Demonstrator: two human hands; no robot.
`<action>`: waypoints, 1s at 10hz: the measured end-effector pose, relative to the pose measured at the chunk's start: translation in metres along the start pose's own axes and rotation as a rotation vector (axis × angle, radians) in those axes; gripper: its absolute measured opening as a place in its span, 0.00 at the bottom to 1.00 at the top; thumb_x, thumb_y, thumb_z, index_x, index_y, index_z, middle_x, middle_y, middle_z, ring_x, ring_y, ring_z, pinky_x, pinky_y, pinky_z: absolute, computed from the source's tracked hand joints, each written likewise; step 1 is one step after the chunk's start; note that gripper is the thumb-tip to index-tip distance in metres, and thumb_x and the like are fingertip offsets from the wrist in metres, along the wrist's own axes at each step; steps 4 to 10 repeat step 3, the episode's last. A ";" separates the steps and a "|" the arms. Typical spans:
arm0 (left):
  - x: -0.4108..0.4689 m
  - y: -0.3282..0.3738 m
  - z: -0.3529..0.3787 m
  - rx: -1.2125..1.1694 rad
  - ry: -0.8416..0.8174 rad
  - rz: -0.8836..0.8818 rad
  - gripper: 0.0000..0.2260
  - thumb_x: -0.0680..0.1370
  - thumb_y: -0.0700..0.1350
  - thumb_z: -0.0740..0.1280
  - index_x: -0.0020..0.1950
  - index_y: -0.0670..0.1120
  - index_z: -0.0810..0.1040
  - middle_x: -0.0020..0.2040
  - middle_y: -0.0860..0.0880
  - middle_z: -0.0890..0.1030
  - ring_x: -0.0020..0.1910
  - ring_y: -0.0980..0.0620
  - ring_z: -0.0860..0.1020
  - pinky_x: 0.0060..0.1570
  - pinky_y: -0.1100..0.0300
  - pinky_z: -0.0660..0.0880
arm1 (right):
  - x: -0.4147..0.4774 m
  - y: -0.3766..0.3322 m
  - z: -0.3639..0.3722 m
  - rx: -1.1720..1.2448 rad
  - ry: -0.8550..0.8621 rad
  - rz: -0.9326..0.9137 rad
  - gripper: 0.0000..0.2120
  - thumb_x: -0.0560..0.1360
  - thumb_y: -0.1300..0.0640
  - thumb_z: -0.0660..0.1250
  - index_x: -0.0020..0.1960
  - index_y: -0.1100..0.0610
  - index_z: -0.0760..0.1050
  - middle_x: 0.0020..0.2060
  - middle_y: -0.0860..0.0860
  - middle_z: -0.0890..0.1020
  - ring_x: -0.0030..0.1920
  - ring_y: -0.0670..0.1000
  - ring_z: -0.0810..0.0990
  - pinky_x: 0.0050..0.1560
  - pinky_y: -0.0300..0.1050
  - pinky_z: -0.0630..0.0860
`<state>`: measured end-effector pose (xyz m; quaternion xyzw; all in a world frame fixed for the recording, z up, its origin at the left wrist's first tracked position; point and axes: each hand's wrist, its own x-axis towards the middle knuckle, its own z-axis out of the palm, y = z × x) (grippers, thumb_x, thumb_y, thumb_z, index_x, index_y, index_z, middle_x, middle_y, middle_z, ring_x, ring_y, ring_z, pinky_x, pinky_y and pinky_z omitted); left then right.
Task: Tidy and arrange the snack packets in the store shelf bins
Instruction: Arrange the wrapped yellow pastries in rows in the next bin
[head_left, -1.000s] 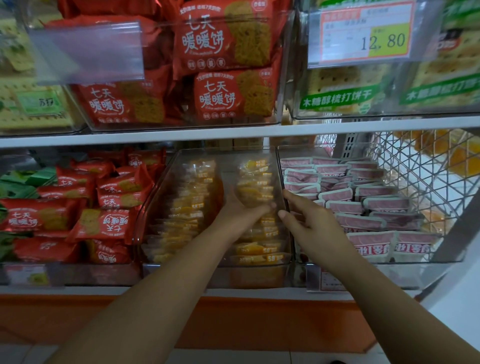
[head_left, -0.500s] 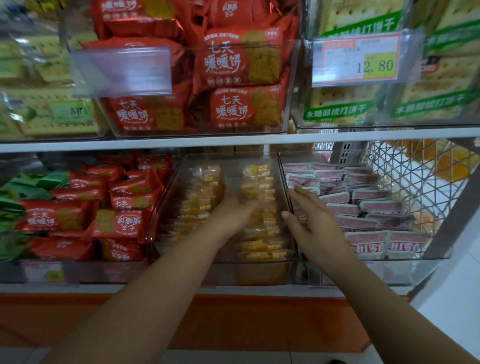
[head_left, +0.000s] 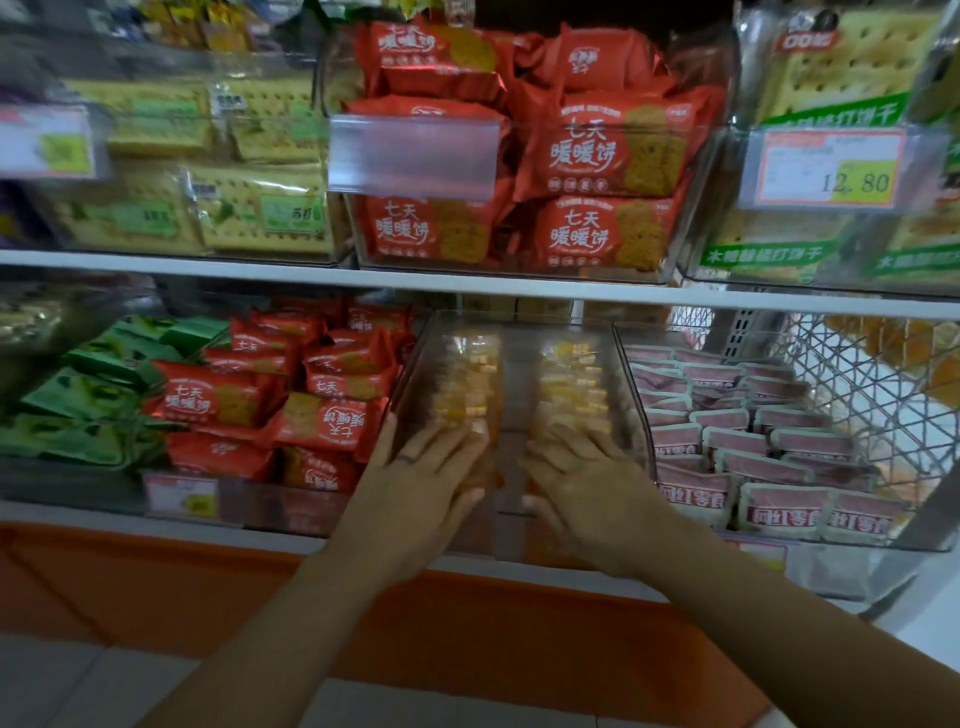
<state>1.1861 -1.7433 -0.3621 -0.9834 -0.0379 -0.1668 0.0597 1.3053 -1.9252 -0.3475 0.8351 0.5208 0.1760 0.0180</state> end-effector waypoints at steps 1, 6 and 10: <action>0.003 -0.003 0.003 0.050 0.036 0.010 0.23 0.78 0.57 0.51 0.70 0.51 0.69 0.67 0.52 0.75 0.66 0.49 0.73 0.65 0.39 0.53 | -0.001 0.001 0.003 -0.025 -0.008 -0.006 0.21 0.74 0.44 0.53 0.56 0.52 0.79 0.54 0.48 0.82 0.60 0.54 0.77 0.57 0.56 0.75; -0.001 -0.007 0.002 0.065 0.008 0.019 0.22 0.79 0.56 0.51 0.71 0.52 0.66 0.68 0.52 0.73 0.68 0.49 0.71 0.67 0.36 0.60 | 0.000 -0.001 0.001 0.045 -0.117 -0.002 0.22 0.76 0.45 0.50 0.61 0.52 0.74 0.61 0.49 0.77 0.68 0.56 0.70 0.66 0.58 0.66; -0.001 -0.007 0.002 0.065 0.008 0.019 0.22 0.79 0.56 0.51 0.71 0.52 0.66 0.68 0.52 0.73 0.68 0.49 0.71 0.67 0.36 0.60 | 0.000 -0.001 0.001 0.045 -0.117 -0.002 0.22 0.76 0.45 0.50 0.61 0.52 0.74 0.61 0.49 0.77 0.68 0.56 0.70 0.66 0.58 0.66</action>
